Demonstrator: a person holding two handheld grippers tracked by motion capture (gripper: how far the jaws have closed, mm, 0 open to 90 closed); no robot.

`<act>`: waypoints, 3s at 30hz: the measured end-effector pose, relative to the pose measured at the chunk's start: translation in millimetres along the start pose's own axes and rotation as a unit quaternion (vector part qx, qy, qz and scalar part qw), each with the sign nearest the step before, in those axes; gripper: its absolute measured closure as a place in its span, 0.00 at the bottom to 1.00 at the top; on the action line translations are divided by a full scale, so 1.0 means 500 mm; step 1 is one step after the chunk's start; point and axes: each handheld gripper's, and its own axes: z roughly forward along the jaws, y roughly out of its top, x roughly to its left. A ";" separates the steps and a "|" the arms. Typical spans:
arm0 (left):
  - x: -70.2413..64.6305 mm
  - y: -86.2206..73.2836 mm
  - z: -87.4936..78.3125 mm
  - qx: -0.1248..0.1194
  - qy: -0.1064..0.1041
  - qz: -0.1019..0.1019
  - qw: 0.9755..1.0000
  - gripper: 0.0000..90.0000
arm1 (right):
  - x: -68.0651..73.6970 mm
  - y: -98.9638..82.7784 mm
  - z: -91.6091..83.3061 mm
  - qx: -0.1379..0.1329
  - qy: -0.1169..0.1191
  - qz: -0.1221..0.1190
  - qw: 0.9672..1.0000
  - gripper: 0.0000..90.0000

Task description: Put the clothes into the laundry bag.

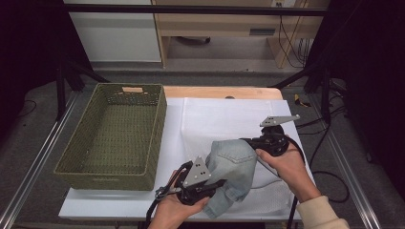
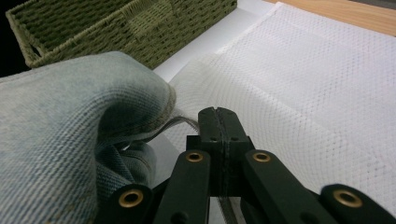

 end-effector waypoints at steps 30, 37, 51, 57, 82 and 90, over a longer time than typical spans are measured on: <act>0.002 -0.013 0.045 0.029 -0.042 -0.005 0.999 0.82 | -0.003 0.016 0.000 -0.014 -0.011 0.003 1.000 1.00; -0.004 -0.018 0.053 0.036 -0.046 -0.003 0.998 0.82 | 0.000 0.023 -0.003 -0.017 -0.013 0.001 1.000 1.00; -0.002 0.010 0.047 0.027 -0.047 0.004 0.999 0.82 | 0.000 0.029 -0.007 -0.020 -0.013 -0.002 1.000 1.00; -0.003 0.012 0.056 0.031 -0.053 0.008 0.998 0.82 | -0.001 0.031 -0.009 -0.024 -0.015 0.000 1.000 1.00; 0.024 0.001 0.090 0.048 -0.069 -0.027 0.996 0.82 | 0.004 0.035 -0.026 -0.038 -0.008 -0.013 0.999 1.00; 0.004 0.016 0.092 0.053 -0.076 0.002 0.996 0.82 | 0.003 0.034 -0.028 -0.040 -0.009 -0.011 0.999 1.00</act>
